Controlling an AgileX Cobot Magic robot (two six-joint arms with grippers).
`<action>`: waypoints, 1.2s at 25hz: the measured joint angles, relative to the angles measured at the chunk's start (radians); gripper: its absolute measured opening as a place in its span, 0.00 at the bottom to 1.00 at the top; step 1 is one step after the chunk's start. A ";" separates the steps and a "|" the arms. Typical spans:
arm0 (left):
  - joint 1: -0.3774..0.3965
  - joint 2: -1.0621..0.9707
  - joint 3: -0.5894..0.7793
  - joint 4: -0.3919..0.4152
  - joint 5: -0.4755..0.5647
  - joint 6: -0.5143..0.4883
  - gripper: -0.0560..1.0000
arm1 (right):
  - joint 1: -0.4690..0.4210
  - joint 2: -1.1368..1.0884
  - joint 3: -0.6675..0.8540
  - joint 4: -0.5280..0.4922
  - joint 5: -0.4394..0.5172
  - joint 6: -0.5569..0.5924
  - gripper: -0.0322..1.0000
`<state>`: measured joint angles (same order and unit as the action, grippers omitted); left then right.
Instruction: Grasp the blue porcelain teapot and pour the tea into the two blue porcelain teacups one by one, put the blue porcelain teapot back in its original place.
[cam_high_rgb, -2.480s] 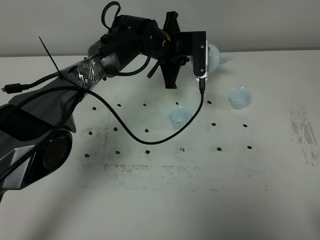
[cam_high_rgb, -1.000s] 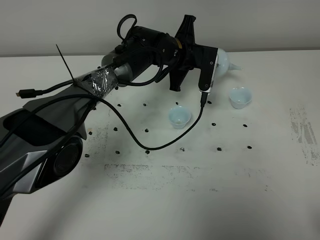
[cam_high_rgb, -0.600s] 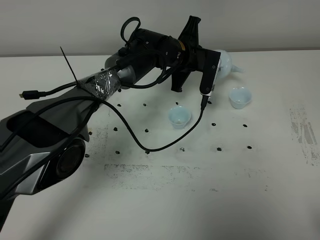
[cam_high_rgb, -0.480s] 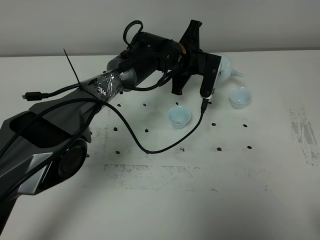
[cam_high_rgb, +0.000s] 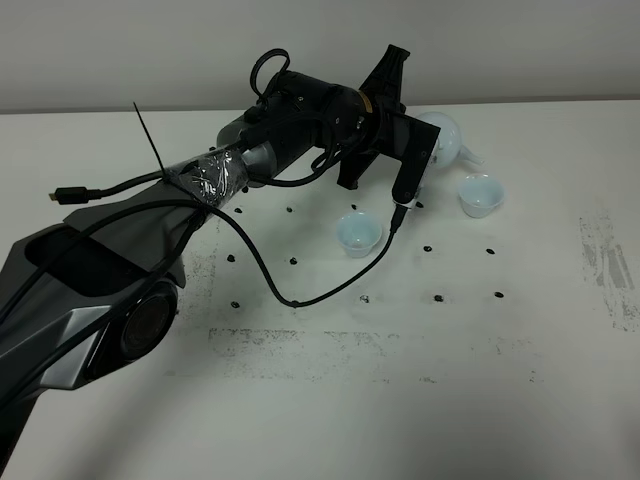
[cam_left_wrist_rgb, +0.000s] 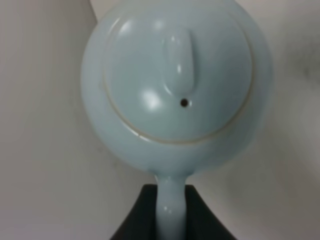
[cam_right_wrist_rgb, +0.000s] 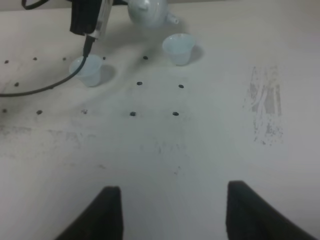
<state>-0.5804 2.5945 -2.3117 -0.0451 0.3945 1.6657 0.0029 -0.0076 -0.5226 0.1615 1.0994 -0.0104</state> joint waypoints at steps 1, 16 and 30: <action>0.000 0.001 0.000 0.001 -0.004 0.002 0.13 | 0.000 0.000 0.000 0.000 0.000 0.000 0.50; -0.015 0.001 0.000 0.017 -0.047 0.074 0.13 | 0.000 0.000 0.000 0.000 0.000 0.000 0.50; -0.019 0.001 0.000 0.018 -0.051 0.172 0.13 | 0.000 0.000 0.000 0.000 0.000 0.000 0.50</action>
<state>-0.5996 2.5954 -2.3117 -0.0269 0.3436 1.8375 0.0029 -0.0076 -0.5226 0.1615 1.0994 -0.0104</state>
